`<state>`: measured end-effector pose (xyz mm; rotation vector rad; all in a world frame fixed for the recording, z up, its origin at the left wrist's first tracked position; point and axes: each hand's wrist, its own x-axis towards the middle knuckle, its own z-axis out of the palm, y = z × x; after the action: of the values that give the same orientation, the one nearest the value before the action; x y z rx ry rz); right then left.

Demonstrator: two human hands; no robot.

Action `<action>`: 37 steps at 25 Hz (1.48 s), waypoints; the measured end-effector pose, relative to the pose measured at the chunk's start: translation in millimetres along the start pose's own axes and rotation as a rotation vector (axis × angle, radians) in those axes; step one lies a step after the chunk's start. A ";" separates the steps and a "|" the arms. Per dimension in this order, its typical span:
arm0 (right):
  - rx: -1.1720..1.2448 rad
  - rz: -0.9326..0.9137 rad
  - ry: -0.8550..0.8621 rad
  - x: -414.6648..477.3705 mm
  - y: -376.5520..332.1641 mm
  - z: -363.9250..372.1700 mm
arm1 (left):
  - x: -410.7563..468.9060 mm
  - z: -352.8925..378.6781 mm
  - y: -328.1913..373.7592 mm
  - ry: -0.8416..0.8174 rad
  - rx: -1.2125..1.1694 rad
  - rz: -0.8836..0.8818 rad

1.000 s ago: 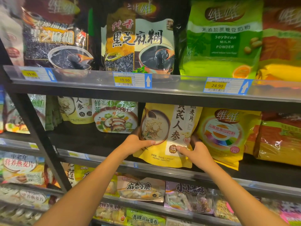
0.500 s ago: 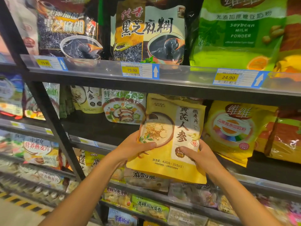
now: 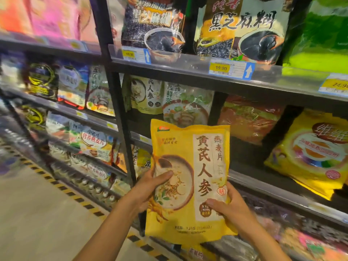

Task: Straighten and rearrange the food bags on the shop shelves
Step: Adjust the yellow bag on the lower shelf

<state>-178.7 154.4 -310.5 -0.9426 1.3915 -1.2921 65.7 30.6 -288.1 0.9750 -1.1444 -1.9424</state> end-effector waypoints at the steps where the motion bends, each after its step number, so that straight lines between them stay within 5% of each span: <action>1: -0.008 0.008 -0.021 0.3 5.5 12.2 | -11.4 -16.9 -4.8 0.025 0.013 0.023; 9: 0.006 0.170 -0.363 -16.7 42.6 187.7 | -144.3 -178.8 -36.5 0.369 -0.142 0.111; 22: -0.278 0.163 -0.687 -49.9 96.7 470.6 | -334.8 -390.4 -64.3 0.829 -0.277 0.159; 37: -0.323 0.176 -0.957 102.4 114.1 682.8 | -297.1 -561.9 2.3 1.173 -0.290 0.157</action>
<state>471.1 -85.9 -408.8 -1.3702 0.8783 -0.3514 691.8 49.7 -396.6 1.4669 -0.2316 -1.0100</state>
